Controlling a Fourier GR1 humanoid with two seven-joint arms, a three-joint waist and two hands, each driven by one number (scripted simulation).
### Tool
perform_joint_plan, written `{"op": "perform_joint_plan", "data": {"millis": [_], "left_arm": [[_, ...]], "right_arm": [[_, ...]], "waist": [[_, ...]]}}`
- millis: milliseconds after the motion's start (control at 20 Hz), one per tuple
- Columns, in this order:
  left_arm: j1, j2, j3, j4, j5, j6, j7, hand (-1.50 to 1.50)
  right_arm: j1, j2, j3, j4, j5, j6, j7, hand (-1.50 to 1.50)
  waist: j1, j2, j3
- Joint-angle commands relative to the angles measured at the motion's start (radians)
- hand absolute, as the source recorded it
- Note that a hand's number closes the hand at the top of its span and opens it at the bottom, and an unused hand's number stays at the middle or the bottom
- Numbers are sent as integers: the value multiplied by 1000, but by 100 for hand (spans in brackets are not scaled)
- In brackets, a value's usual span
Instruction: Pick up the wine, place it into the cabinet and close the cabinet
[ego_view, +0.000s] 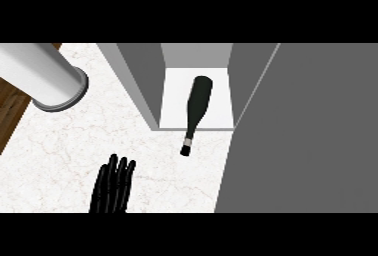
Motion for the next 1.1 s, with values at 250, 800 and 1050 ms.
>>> {"op": "perform_joint_plan", "data": {"millis": [250, 800, 1050], "left_arm": [[124, 160, 169, -110, 97, -131, -36, -150], [240, 263, 391, -175, 227, -270, -43, -150], [337, 317, 531, -139, 320, -402, -75, -150]], "right_arm": [[143, 54, 129, -143, -190, -7, 126, 150], [183, 55, 424, -171, -58, 56, 132, 150], [168, 84, 596, -214, 27, -24, 190, 150]], "waist": [[-1, -4, -1], [3, -5, -1], [5, -9, -3]]}}
